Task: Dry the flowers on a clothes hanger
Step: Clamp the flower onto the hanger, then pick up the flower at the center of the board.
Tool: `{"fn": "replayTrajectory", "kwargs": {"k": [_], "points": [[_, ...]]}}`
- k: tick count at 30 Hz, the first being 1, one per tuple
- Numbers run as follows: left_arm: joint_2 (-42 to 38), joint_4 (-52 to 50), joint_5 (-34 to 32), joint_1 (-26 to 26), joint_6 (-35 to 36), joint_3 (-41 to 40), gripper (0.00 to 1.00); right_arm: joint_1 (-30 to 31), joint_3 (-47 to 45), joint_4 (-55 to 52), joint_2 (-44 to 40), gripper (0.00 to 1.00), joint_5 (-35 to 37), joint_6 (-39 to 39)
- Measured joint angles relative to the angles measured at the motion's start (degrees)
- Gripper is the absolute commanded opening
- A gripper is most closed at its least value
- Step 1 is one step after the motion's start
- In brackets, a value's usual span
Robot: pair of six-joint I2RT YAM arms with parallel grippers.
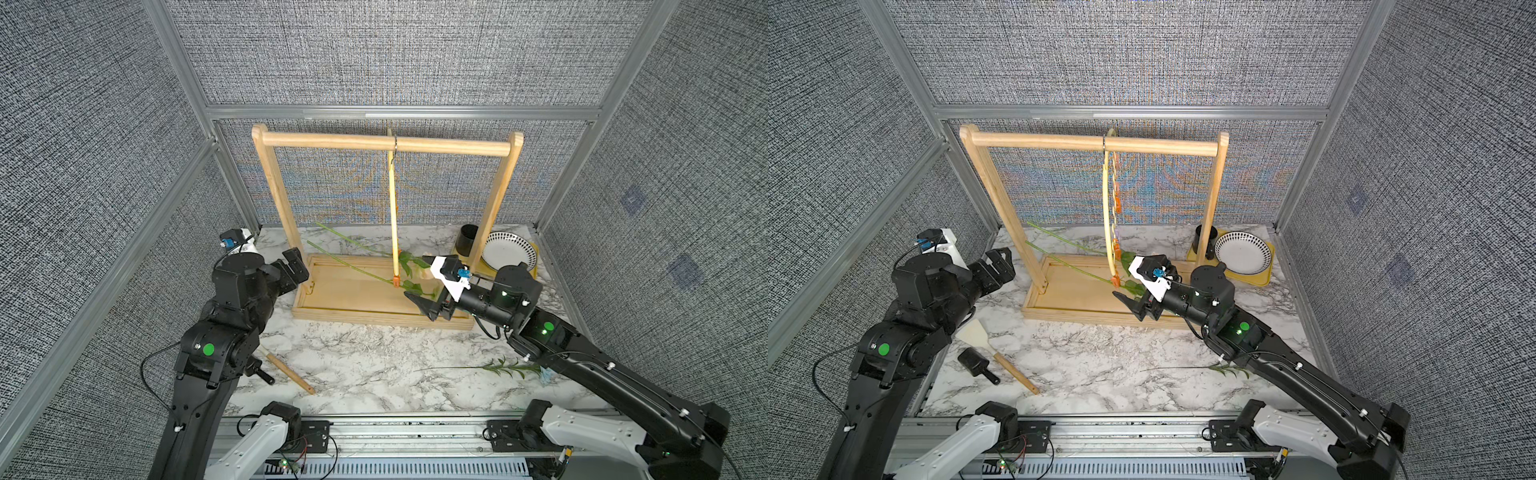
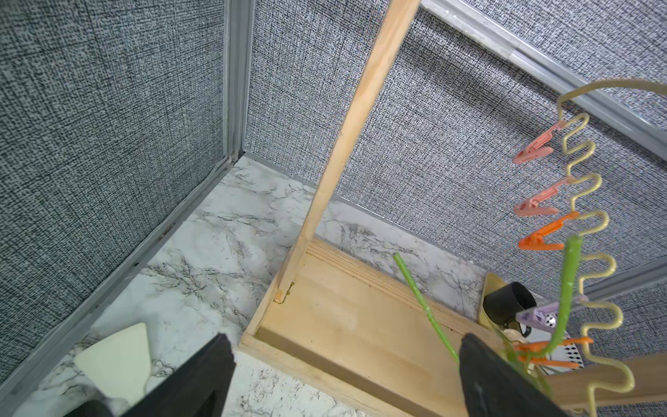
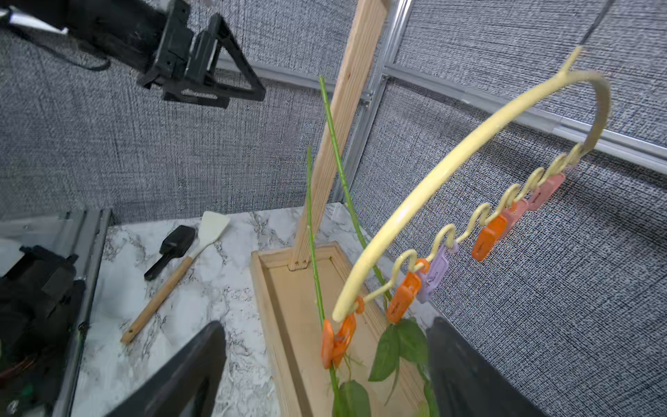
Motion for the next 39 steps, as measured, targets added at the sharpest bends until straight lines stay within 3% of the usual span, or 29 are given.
{"fn": "replayTrajectory", "kwargs": {"k": [8, 15, 21, 30, 35, 39], "points": [[1.09, -2.38, -3.48, 3.3, -3.23, -2.03, 1.0, -0.02, 8.02, -25.11, 2.71, 0.81, -4.79, -11.54], [0.79, -4.11, -2.75, 11.08, -5.79, -3.67, 1.0, -0.48, 8.15, -47.67, 7.8, 0.78, -0.87, -18.4], [1.81, -5.22, -0.17, 14.69, -7.3, -5.79, 1.0, -4.13, 0.76, -62.79, 10.69, 0.78, 4.39, -21.59], [1.57, -5.79, 1.6, 18.45, -10.4, -9.55, 1.0, -11.39, -13.2, -64.02, 7.74, 0.78, 18.58, -27.1], [2.05, -5.49, 2.97, 20.72, -11.37, -11.54, 1.0, -16.55, -18.8, -60.02, 6.34, 0.77, 22.67, -29.4], [2.82, -4.85, 4.42, 22.1, -12.46, -13.55, 1.0, -18.73, -22.82, -56.76, 7.58, 0.65, 25.73, -30.4]]}}
